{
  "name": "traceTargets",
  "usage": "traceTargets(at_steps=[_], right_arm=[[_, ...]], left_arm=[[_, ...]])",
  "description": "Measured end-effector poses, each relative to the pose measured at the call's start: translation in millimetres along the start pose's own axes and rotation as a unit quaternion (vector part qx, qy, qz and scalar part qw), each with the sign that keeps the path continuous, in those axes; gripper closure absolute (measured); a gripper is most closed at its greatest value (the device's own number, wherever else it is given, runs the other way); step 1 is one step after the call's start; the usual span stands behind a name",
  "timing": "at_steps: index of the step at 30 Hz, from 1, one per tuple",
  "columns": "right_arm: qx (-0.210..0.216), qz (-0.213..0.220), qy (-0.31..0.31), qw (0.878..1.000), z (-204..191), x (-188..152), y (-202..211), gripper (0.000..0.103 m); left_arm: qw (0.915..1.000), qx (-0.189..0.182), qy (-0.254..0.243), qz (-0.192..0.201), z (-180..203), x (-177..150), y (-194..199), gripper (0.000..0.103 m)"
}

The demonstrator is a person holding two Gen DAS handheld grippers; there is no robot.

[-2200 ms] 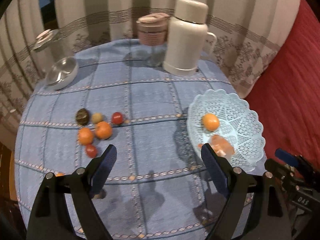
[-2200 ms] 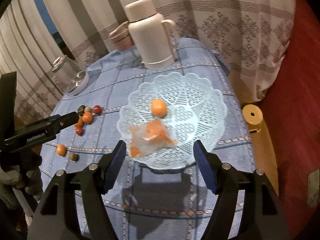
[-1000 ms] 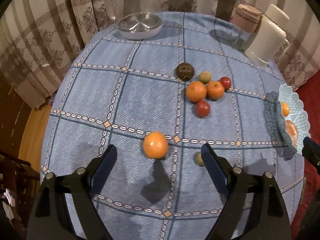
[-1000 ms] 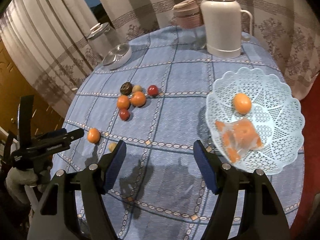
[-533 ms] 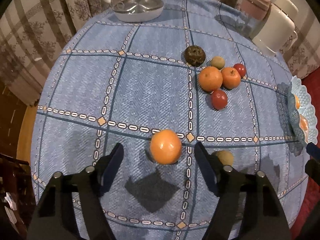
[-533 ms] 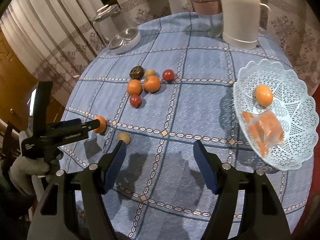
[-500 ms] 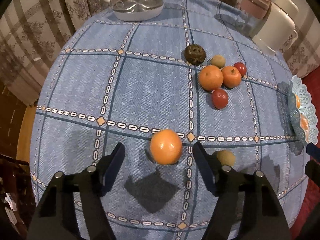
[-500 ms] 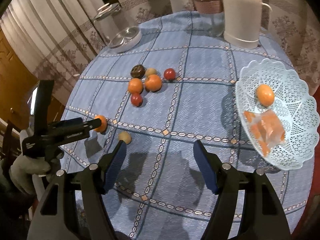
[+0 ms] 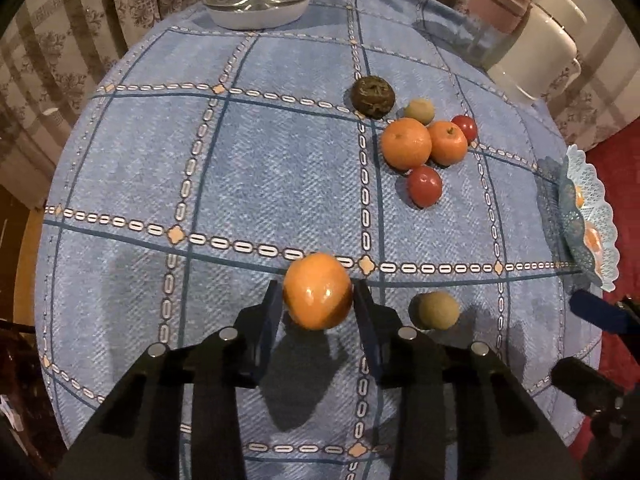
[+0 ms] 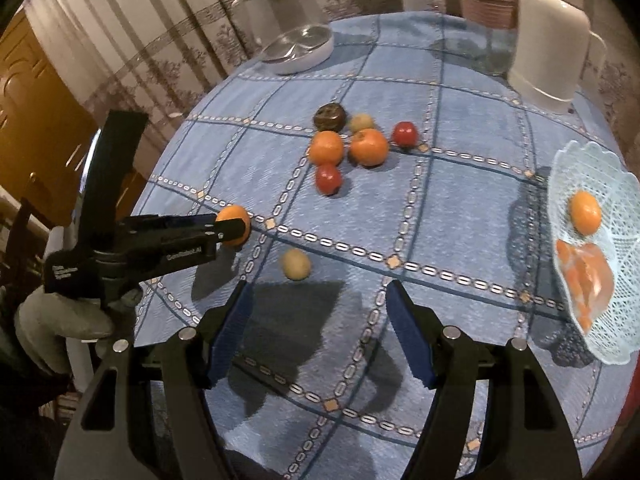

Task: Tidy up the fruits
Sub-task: 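Grasp the small yellow fruit with the right tool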

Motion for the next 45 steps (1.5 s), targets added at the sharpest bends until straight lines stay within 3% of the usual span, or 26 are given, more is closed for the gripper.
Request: traceTargets(at_steps=[3,13,24,28,30,37,45], right_arm=[[-0.002,-0.002,-0.001,1.000,-4,0,-8,0.037],[0.007,-0.018,0.005,1.000,-16,1,-44,0.043],[-0.009,-0.058,0.021,0.998,-22,-15,-90,0.076],[-0.014,-0.060,0.028,0.998,-22,-17,-92,0.077],[-0.017,-0.061,0.035,0.997,-24,-17,-92,0.077],[-0.014,-0.052,0.022,0.998,-23,-13,-76,0.077],[-0.016,-0.033,0.003,0.999,-13,-4,-52,0.077]], left_arm=[[0.9999,0.002,0.003,0.012,-7,5,11,0.074],[0.9988,0.013,0.021,0.041,-32,19,43,0.074],[0.9985,0.025,0.032,0.036,-55,7,52,0.073],[0.9986,0.028,0.036,0.029,-60,4,51,0.072],[0.9986,0.029,0.037,0.026,-61,1,49,0.062],[0.9989,0.025,0.034,0.019,-54,-1,41,0.049],[0.9996,0.016,0.021,0.003,-36,-5,23,0.045]])
Point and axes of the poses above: each gripper's, at about its wrist camera, not at the fingertips, and y roughly against the way its jaws point, z to its right, x to its top, the point moved 5 cm from there along -y, roughly the way its jaws point, and after that the axes turned 15 degrees about z, right-handed, at the moved point
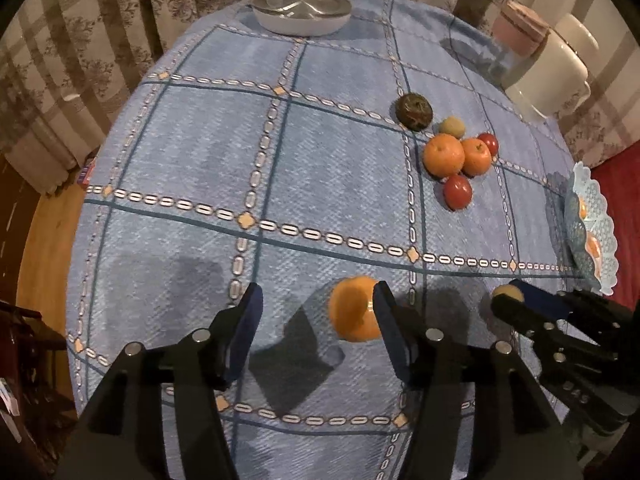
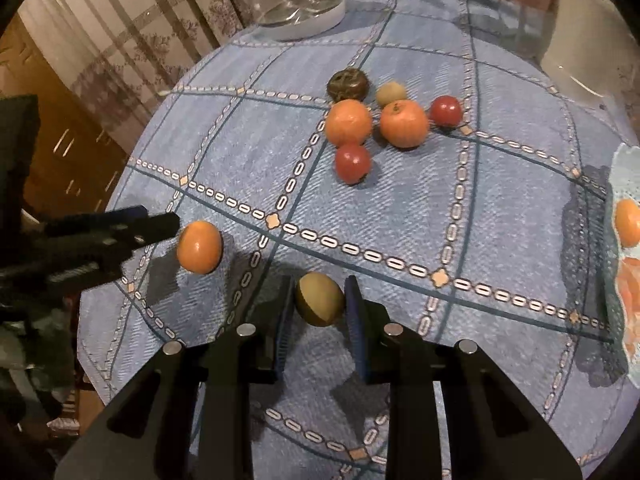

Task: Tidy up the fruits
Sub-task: 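Grasp the small yellow fruit with the right tool, then carry the yellow fruit to the basket and release it from the right tool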

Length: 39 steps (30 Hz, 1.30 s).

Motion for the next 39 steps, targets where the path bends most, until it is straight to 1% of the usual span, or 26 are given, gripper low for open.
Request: traceTargets(at_steps=[3,8,13,17,19,21,22,23,24,31,39], right_arm=[[0.000,0.006,-0.004,1.000,4,2,8,0.077],[0.000,0.018,-0.009,1.000,11,5,22,0.077],[-0.003,0.026,-0.013,1.000,19,6,35,0.077],[-0.004,0.030,-0.014,0.999,23,6,43,0.077],[-0.005,0.032,-0.014,0.999,25,5,46,0.077],[-0.006,0.034,-0.014,0.999,27,5,49,0.077],[-0.006,0.034,-0.014,0.999,28,5,50,0.077],[-0.007,0.035,-0.014,0.999,29,5,52,0.077],[-0.007,0.036,-0.014,0.999,31,5,54,0.077],[-0.008,0.057,-0.017,0.998,40,10,72,0.077],[-0.018,0.095,-0.038,0.995,66,18,102,0.077]], left_arm=[[0.9999,-0.006,-0.002,-0.009,8,-3,-8,0.044],[0.9998,-0.004,-0.011,-0.018,18,-9,-21,0.044],[0.9996,-0.003,-0.018,-0.021,22,-14,-31,0.045],[0.9996,0.002,-0.019,-0.022,22,-17,-37,0.047],[0.9996,0.005,-0.020,-0.017,21,-17,-38,0.049],[0.9997,0.008,-0.019,-0.014,21,-17,-38,0.057],[0.9997,0.009,-0.017,-0.013,20,-16,-38,0.058],[0.9998,0.007,-0.014,-0.012,20,-15,-38,0.063],[0.9999,0.004,-0.012,-0.012,21,-14,-38,0.065],[0.9999,0.012,0.002,-0.001,20,-12,-26,0.065],[0.9993,0.009,0.000,0.035,37,1,9,0.065]])
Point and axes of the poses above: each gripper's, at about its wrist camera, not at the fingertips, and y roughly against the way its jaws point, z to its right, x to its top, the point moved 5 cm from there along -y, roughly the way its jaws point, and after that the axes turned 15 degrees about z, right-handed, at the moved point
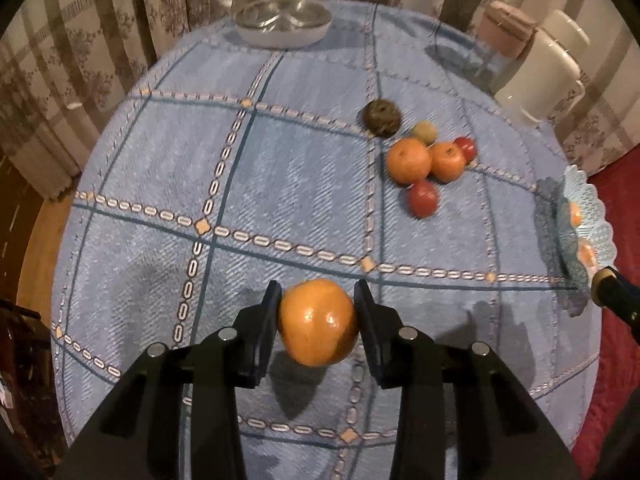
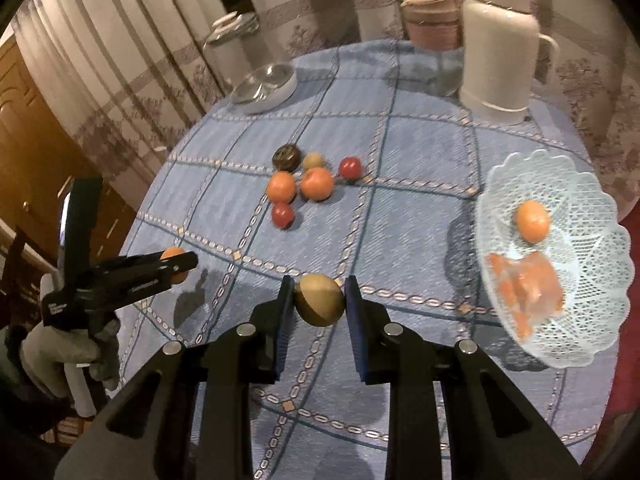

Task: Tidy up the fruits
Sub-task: 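Carry the yellow fruit to the basket and release it from the right tool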

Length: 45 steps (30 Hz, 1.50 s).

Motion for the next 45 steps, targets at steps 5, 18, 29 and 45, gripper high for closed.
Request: traceTargets(at_steps=[5,18,29,45], right_arm=[[-0.018,0.026,-0.018,0.999,27,7,20,0.077],[-0.107,0.054,-0.070,0.990,136,-1,60,0.077],[-0.137,0.031,-0.088,0.986,185,-24,56,0.077],[-0.151,0.050,-0.101,0.982,199,-24,71,0.063]], left_arm=[[0.9997,-0.005,-0.006,0.022,21,11,19,0.065],[0.9974,-0.027,-0.024,0.063,78,24,64,0.065],[0.9958,-0.037,-0.036,0.076,107,22,82,0.065],[0.9940,-0.053,-0.047,0.084,131,21,92,0.065]])
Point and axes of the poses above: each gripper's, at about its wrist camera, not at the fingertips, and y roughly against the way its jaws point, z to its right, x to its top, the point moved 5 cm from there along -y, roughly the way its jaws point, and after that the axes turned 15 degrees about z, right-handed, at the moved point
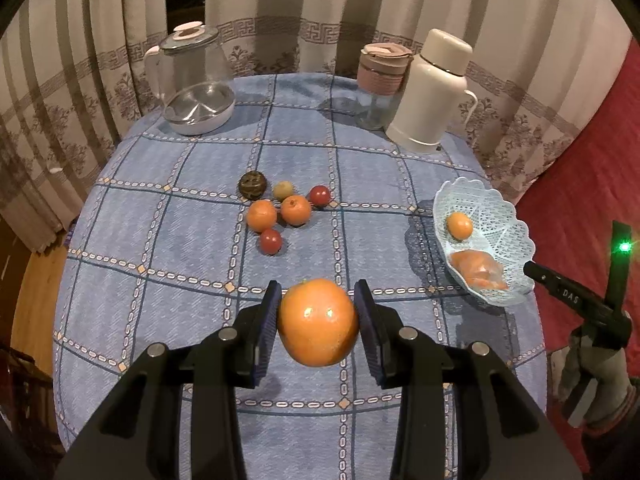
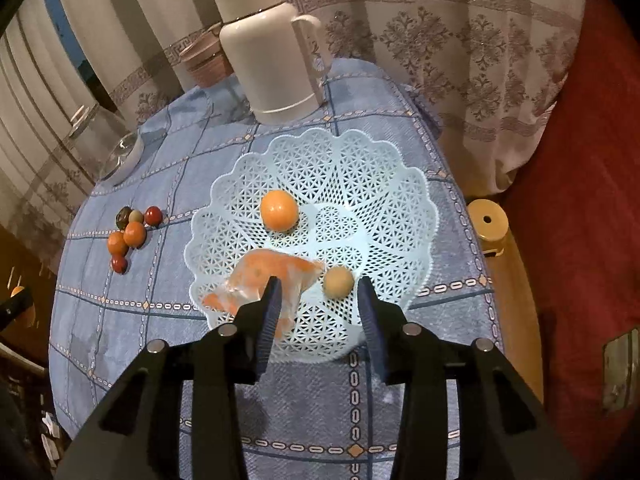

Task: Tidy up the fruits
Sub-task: 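Carry the yellow fruit to the basket and release it from the right tool, then carry the orange to the basket and release it from the left tool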

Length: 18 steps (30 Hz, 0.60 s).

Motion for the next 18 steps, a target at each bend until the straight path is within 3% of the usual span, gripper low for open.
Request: traceTargets(at_steps=[8,18], right_arm=[[-0.004,0.007,-0.013,1.000,10,-5,19,0.062],[-0.011,0.012,-0.030,0.999,28,-16,45,0.063]], left_arm=[[0.9997,-0.023,-0.011,0.000,22,3,-6,0.065],[0.9969,-0.068,-0.040,-0.002,78,12,-26,0.065]])
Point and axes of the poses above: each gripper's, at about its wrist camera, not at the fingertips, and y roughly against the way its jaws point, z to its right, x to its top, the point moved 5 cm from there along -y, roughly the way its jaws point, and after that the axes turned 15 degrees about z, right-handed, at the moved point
